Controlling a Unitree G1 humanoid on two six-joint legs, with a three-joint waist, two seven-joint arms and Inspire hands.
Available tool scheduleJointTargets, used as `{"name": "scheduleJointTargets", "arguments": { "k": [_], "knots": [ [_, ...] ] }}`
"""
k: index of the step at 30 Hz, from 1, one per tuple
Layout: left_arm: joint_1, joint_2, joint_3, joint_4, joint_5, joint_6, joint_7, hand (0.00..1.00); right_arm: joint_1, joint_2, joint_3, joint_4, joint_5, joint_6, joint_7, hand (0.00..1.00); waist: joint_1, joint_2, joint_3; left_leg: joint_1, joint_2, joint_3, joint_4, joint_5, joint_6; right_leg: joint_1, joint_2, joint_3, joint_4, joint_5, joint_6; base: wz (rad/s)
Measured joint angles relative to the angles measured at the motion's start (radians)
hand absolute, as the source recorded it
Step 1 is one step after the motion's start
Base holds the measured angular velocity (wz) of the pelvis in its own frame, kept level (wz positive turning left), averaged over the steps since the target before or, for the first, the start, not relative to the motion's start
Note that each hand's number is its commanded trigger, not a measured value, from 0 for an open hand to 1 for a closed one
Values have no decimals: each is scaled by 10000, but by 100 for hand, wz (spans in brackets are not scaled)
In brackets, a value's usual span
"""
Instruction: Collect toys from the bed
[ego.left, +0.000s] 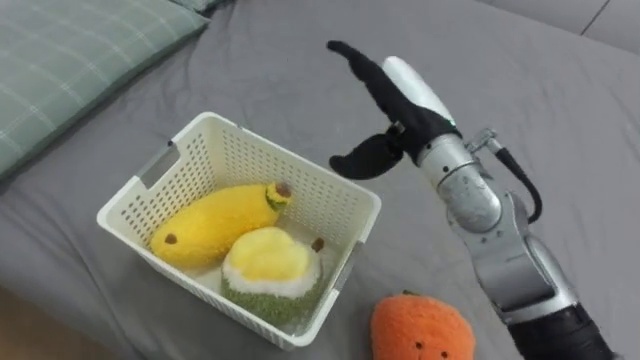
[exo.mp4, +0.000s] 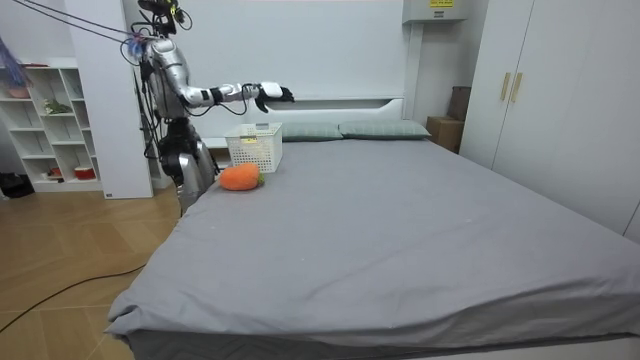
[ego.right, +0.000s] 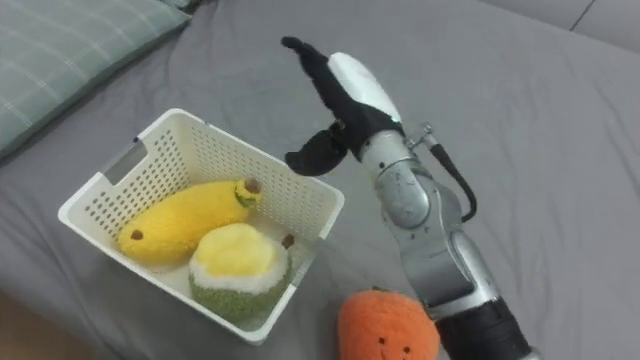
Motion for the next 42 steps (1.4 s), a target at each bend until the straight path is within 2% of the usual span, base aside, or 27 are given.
{"name": "scheduleJointTargets", "arguments": {
  "k": [2, 7, 11, 14, 17, 24, 26, 32, 37, 38, 39, 40, 41, 42],
  "knots": [
    [142, 21, 11, 5, 3, 0, -6, 0, 418, -20, -166, 26, 334, -33, -310, 0, -327, 61, -6, 146, 37, 48, -66, -2, -3, 93, 2, 25, 7, 8, -13, -7],
    [234, 3, 32, -7, 16, 1, -16, 0, 1379, -26, -403, 322, 340, -39, -437, 0, -677, 107, -9, 180, 97, 155, -96, -8, -23, 70, 99, 176, 33, 48, -78, -9],
    [464, 2, 63, -43, 2, -13, -15, 0, 2056, -11, -766, 780, 488, -41, -481, 0, -862, 205, -60, 218, 97, 274, -100, -15, -17, 53, 109, 305, 47, 63, -66, -8],
    [652, 24, 199, -47, 12, -38, -4, 0, 2251, -14, -825, 1135, 452, -108, -675, 0, -1050, 281, -116, 270, 98, 364, -121, -15, -13, 62, 115, 398, 40, 68, -60, -8],
    [744, 37, 288, -42, -6, -79, 78, 0, 2511, -28, -909, 1681, 471, -305, -787, 0, -1260, 291, -121, 250, 97, 341, -120, -18, -9, 107, 111, 362, 43, 69, -58, 1],
    [778, 24, 274, -57, -2, -182, 129, 0, 3153, -6, -785, 2997, 636, -352, -824, 0, -1240, 302, -112, 253, 99, 379, -126, -28, -1, 87, 115, 412, 53, 71, -56, -1],
    [988, -35, 279, -371, -10, -177, 161, 0, 3373, 114, -752, 3310, 590, -386, -635, 0, -1248, 339, -87, 255, 98, 379, -134, -51, 5, 76, 124, 453, 48, 73, -52, -2],
    [975, -45, 246, -403, -213, -127, 345, 0, 3369, 477, -617, 4945, 339, -204, -152, 0, -1207, 337, -86, 242, 95, 356, -127, -62, 15, 74, 125, 433, 36, 75, -45, 0],
    [985, -44, 166, -417, -217, -121, 259, 0, 3210, 483, -241, 5967, 323, -214, 164, 0, -1175, 333, -81, 208, 88, 277, -123, -75, 21, 95, 106, 235, 21, 75, -40, 5],
    [1024, -36, 171, -427, -211, -115, 176, 0, 3199, 484, -186, 6080, 323, -239, 233, 24, -1168, 340, -73, 179, 84, 218, -119, -99, 20, 100, 108, 207, 20, 74, -39, 8],
    [1103, -34, 172, -427, -211, -109, 138, 0, 3179, 485, -142, 6178, 324, -261, 241, 61, -1168, 337, -71, 161, 84, 187, -104, -115, 21, 109, 108, 179, 18, 74, -39, 14],
    [1111, -35, 171, -427, -194, -88, 119, 0, 3177, 492, -55, 6318, 324, -261, 256, 89, -1175, 341, -59, 159, 79, 102, -73, -120, 21, 149, 105, 97, 7, 74, -39, 20],
    [1122, -32, 172, -427, -194, -64, 119, 0, 3172, 496, 33, 6449, 325, -262, 311, 97, -1169, 316, -54, 164, 80, 35, -51, -122, 21, 199, 101, 5, -5, 74, -39, 21],
    [1147, -31, 172, -418, -195, -57, 119, 0, 3166, 514, 39, 6516, 325, -267, 345, 100, -1149, 305, -52, 167, 79, 6, -49, -128, 21, 216, 101, -9, -8, 74, -39, 15]
  ]
}}
